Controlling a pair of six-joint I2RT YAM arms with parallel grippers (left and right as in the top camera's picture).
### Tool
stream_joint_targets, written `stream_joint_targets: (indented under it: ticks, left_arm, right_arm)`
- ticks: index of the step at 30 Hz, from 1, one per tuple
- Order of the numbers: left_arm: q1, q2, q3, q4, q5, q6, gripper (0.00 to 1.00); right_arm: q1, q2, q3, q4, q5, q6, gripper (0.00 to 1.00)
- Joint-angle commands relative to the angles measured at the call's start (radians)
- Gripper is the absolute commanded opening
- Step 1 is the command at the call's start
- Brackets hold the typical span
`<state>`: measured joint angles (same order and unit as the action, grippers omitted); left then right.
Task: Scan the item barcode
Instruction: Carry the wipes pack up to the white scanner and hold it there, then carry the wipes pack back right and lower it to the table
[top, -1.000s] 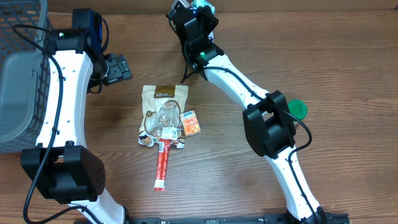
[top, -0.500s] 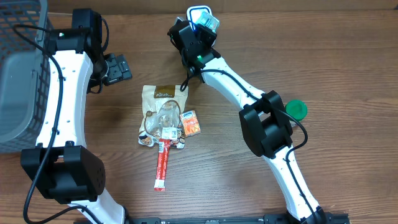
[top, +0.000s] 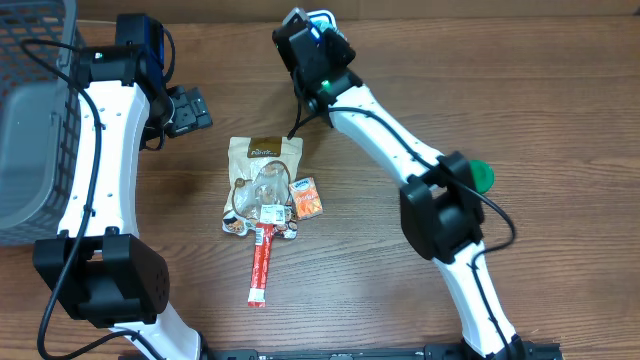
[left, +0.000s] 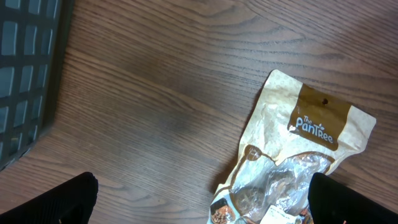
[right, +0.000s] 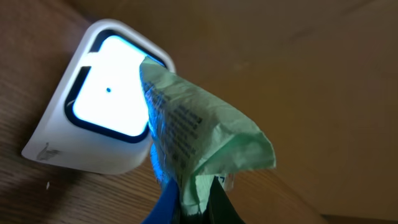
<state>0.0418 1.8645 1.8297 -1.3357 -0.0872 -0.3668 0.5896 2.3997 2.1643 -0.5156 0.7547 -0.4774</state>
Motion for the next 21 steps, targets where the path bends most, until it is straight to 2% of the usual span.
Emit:
stream_joint_targets:
  ticks: [1, 4, 6, 10, 12, 14, 19, 21]
  left_arm:
    - [0.004, 0.000, 0.009, 0.002, -0.009, 0.001, 1.00]
    - [0.004, 0.000, 0.009, 0.002, -0.009, 0.001, 1.00]
    - [0.004, 0.000, 0.009, 0.002, -0.009, 0.001, 1.00]
    - [0.004, 0.000, 0.009, 0.002, -0.009, 0.001, 1.00]
    - [0.004, 0.000, 0.009, 0.002, -0.009, 0.001, 1.00]
    - [0.004, 0.000, 0.009, 0.002, -0.009, 0.001, 1.00]
    - [0.004, 0.000, 0.009, 0.002, -0.009, 0.001, 1.00]
    - [0.004, 0.000, 0.009, 0.002, -0.009, 0.001, 1.00]
  right_arm:
    - [-0.001, -0.193, 0.004, -0.079, -0.011, 0.173, 0.04]
    - [-0.018, -0.273, 0.004, -0.266, -0.105, 0.295, 0.04]
    - [-0.050, -0.316, 0.004, -0.466, -0.295, 0.436, 0.04]
    - [-0.111, -0.314, 0.001, -0.721, -0.572, 0.450, 0.04]
    - [-0.179, -0.311, -0.016, -0.906, -0.698, 0.443, 0.04]
    - [-0.231, -0.311, -0.059, -0.964, -0.697, 0.444, 0.04]
    - [-0.317, -0.311, -0.219, -0.958, -0.698, 0.438, 0.04]
    - [-0.336, -0.311, -0.307, -0.912, -0.726, 0.367, 0.04]
